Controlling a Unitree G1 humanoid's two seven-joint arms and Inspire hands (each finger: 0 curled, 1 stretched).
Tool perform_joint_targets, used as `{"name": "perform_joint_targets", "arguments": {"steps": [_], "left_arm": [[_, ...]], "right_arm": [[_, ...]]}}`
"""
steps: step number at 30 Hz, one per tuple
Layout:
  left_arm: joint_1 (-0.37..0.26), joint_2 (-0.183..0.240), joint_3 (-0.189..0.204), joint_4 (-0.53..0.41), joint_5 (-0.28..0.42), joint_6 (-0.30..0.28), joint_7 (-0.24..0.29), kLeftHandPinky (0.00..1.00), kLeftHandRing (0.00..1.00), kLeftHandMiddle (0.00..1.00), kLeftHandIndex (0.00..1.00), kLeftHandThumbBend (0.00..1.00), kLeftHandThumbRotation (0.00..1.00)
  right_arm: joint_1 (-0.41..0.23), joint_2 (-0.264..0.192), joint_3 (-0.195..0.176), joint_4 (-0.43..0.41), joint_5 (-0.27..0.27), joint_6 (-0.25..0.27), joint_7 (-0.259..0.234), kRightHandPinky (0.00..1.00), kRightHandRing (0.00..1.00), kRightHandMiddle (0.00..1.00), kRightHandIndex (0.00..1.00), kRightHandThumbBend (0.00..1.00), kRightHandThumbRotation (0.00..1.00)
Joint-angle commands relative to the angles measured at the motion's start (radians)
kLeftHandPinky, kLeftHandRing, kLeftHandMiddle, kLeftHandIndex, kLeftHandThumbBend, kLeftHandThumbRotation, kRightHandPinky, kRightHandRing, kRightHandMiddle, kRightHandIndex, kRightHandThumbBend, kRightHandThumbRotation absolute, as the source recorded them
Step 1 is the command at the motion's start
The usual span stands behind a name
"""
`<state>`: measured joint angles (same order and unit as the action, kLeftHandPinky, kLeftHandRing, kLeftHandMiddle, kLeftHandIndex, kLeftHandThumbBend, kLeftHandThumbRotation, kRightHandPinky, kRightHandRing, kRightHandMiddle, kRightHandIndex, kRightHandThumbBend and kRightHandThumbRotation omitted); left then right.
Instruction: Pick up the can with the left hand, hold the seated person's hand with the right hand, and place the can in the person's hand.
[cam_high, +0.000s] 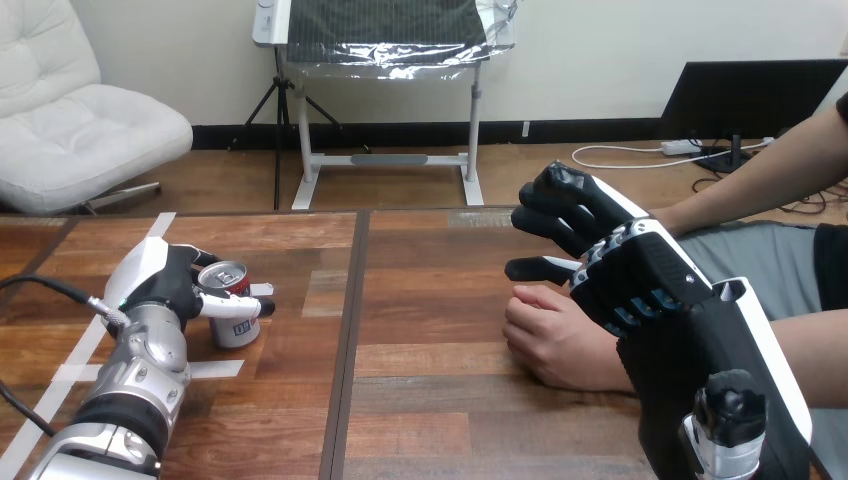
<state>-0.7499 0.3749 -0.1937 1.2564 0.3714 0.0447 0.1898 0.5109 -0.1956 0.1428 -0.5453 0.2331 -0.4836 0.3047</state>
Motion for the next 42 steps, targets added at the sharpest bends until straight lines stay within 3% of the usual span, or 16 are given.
{"name": "perform_joint_targets", "arguments": {"steps": [1, 6, 16, 42], "left_arm": [[-0.085, -0.006, -0.02, -0.018, 0.027, -0.015, 0.023, 0.66, 0.69, 0.71, 0.7, 0.87, 0.19], [-0.086, -0.01, -0.018, -0.017, 0.023, -0.012, 0.03, 0.65, 0.68, 0.7, 0.69, 0.87, 0.16], [-0.079, -0.017, 0.006, -0.019, -0.003, -0.037, 0.045, 0.43, 0.54, 0.6, 0.65, 0.83, 0.03], [-0.064, -0.018, 0.016, -0.015, -0.004, -0.079, 0.073, 0.36, 0.44, 0.49, 0.5, 0.68, 0.0]], "right_arm": [[-0.021, 0.018, 0.0, -0.059, 0.003, -0.017, -0.012, 0.73, 0.86, 0.87, 0.86, 1.0, 0.93], [-0.024, 0.014, 0.0, -0.055, 0.009, -0.021, -0.009, 0.73, 0.86, 0.87, 0.87, 1.0, 0.93], [-0.022, 0.013, -0.001, -0.058, 0.006, -0.021, -0.011, 0.73, 0.87, 0.87, 0.87, 1.0, 0.93], [-0.007, 0.014, -0.003, -0.071, -0.007, -0.019, -0.023, 0.72, 0.86, 0.87, 0.87, 1.0, 0.94]]}}
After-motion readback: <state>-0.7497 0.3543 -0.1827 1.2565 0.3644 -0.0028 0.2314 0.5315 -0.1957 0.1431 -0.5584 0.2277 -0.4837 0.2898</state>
